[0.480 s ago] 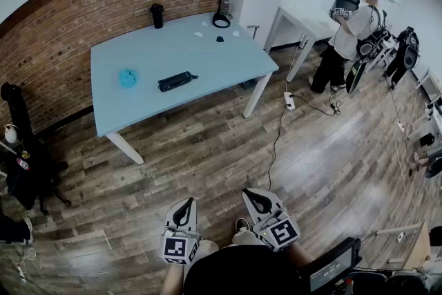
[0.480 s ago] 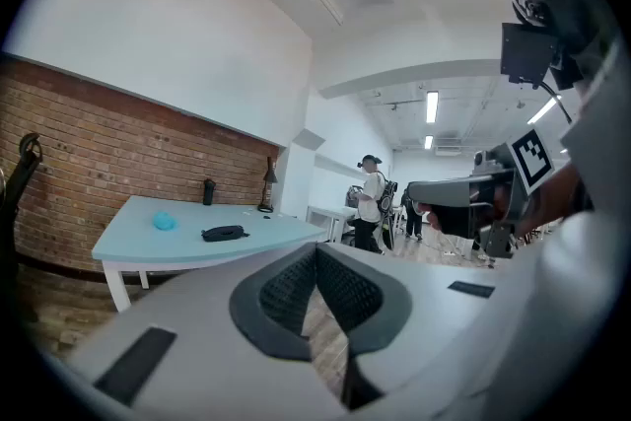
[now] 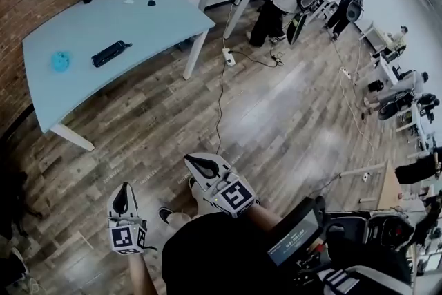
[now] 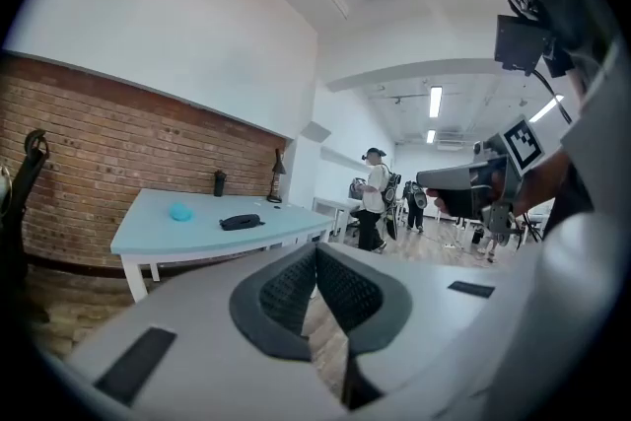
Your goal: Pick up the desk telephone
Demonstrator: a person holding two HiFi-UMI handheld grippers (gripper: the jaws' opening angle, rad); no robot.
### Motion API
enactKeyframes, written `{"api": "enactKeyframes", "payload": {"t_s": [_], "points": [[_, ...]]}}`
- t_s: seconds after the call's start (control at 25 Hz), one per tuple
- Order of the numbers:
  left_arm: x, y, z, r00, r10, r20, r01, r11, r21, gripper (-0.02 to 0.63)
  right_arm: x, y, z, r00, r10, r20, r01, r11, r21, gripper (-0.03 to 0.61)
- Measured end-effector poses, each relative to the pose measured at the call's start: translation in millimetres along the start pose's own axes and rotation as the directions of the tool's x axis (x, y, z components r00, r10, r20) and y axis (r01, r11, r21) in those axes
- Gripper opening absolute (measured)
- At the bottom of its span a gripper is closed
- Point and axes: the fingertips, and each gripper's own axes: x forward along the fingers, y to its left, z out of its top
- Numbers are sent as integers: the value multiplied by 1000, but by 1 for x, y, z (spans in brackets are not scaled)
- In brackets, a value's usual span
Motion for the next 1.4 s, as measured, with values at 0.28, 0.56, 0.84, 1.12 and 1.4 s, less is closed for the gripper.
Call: {"api": "enactKeyframes", "payload": {"t_s": [0.28,0.56,0.84,1.12,1.4], "points": [[30,0,2,997,60,-51,-57,997,46,15,36,-34,-19,1000,28,14,-29,997,67,11],[102,-34,1,993,39,-114,-26,993,116,16,70,-69,-57,989,148,7,-147,981,123,11],[159,-61,29,987,54,-149,-35,991,127,15,78,-110,-56,973,229,10,-228,963,140,11],[184,-66,39,982,114,-147,-99,989,109,15,107,-167,-61,976,219,0,-217,968,129,11],[214,-32,21,983,69,-172,-56,995,76,15,137,-180,-69,981,182,-63,-174,977,126,11]]}}
